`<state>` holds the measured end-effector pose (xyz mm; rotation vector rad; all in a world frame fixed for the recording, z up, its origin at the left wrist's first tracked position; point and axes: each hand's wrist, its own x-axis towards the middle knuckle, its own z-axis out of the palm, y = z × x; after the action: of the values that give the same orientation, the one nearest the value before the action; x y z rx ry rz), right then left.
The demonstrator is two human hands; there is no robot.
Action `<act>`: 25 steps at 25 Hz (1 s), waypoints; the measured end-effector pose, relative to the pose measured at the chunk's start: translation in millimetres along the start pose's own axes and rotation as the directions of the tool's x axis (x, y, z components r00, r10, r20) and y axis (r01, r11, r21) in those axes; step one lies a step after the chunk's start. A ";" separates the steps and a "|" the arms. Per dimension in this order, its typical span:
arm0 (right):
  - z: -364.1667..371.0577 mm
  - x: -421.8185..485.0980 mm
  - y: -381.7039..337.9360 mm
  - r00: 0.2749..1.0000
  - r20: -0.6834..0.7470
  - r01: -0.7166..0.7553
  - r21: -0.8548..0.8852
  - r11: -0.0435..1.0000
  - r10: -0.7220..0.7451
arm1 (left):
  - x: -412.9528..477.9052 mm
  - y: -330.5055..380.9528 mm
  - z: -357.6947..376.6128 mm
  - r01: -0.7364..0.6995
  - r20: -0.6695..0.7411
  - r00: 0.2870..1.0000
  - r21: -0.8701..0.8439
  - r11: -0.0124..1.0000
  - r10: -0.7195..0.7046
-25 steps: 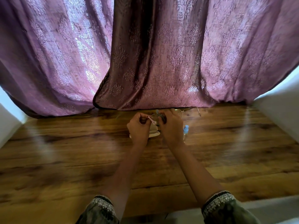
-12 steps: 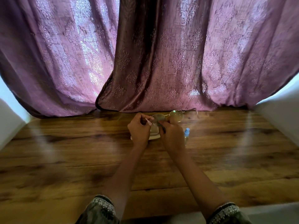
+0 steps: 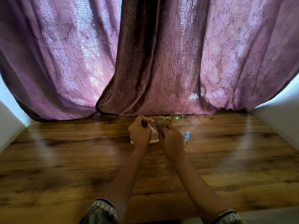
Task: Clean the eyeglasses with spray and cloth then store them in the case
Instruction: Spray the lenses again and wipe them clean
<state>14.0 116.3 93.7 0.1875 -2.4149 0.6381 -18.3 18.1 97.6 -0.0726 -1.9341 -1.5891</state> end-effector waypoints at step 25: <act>-0.9 -1.8 -7.4 0.995 0.098 0.020 -0.220 0.975 0.002 | 7.0 1.4 -2.6 0.018 -0.056 0.998 0.010 1.000 -0.018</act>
<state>18.0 110.3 96.2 0.1397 -2.5554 0.3592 -22.2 13.7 102.5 -0.0063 -1.9051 -1.5761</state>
